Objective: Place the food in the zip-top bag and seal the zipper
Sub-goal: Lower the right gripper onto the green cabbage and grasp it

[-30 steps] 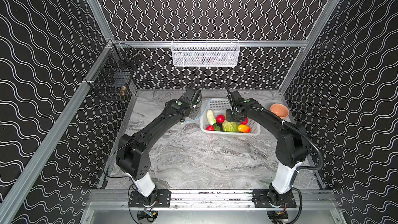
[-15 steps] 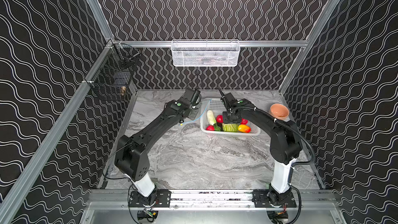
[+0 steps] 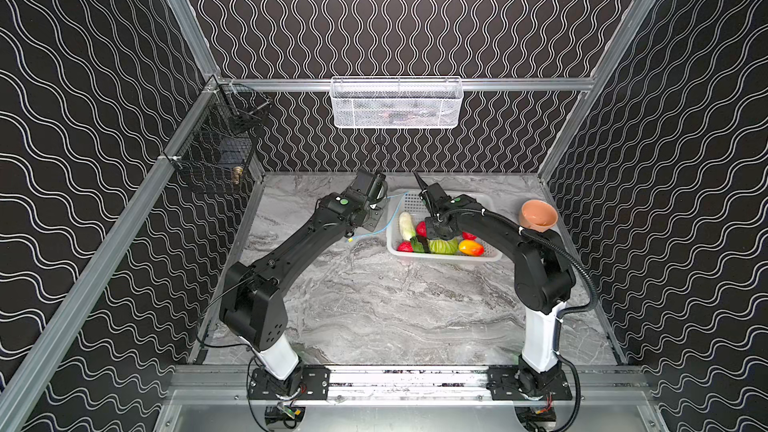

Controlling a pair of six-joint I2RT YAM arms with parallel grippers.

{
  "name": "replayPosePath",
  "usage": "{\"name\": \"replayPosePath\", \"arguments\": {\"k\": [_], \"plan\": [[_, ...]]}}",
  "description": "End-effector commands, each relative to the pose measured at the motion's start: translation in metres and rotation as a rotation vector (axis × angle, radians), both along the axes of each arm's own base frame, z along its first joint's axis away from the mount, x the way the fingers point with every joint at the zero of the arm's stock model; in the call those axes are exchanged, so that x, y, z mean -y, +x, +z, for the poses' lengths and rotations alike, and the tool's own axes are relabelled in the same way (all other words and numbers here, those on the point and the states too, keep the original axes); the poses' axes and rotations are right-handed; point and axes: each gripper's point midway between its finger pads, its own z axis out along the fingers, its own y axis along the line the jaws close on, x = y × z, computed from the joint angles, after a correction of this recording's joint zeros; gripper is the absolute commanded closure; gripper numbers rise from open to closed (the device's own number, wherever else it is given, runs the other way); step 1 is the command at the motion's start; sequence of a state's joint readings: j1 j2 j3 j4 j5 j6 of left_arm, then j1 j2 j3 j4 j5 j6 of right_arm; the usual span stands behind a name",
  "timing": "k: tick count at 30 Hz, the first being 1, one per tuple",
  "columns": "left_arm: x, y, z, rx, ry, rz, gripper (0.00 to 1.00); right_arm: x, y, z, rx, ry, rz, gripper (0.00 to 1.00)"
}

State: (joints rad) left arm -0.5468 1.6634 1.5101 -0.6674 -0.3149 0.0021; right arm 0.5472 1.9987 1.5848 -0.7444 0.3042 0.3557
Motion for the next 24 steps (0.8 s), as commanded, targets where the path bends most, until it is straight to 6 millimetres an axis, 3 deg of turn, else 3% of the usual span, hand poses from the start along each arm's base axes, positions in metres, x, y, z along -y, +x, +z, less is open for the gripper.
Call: {"name": "replayPosePath", "arguments": {"k": [1,6,14,24], "plan": [[-0.002,0.002,0.005,0.025,-0.004,0.006,1.00,0.015,-0.033,-0.018,-0.148,-0.059,0.001,1.00],[-0.004,0.003,0.007,0.032,-0.002,0.016,1.00,0.017,-0.027,-0.003,-0.096,-0.063,-0.008,1.00],[-0.007,0.001,0.003,0.017,-0.023,0.052,1.00,0.009,-0.007,0.061,0.105,0.044,-0.020,1.00],[-0.007,0.003,0.003,-0.006,-0.034,0.068,1.00,0.008,0.002,0.094,0.223,0.134,-0.040,1.00]]}}
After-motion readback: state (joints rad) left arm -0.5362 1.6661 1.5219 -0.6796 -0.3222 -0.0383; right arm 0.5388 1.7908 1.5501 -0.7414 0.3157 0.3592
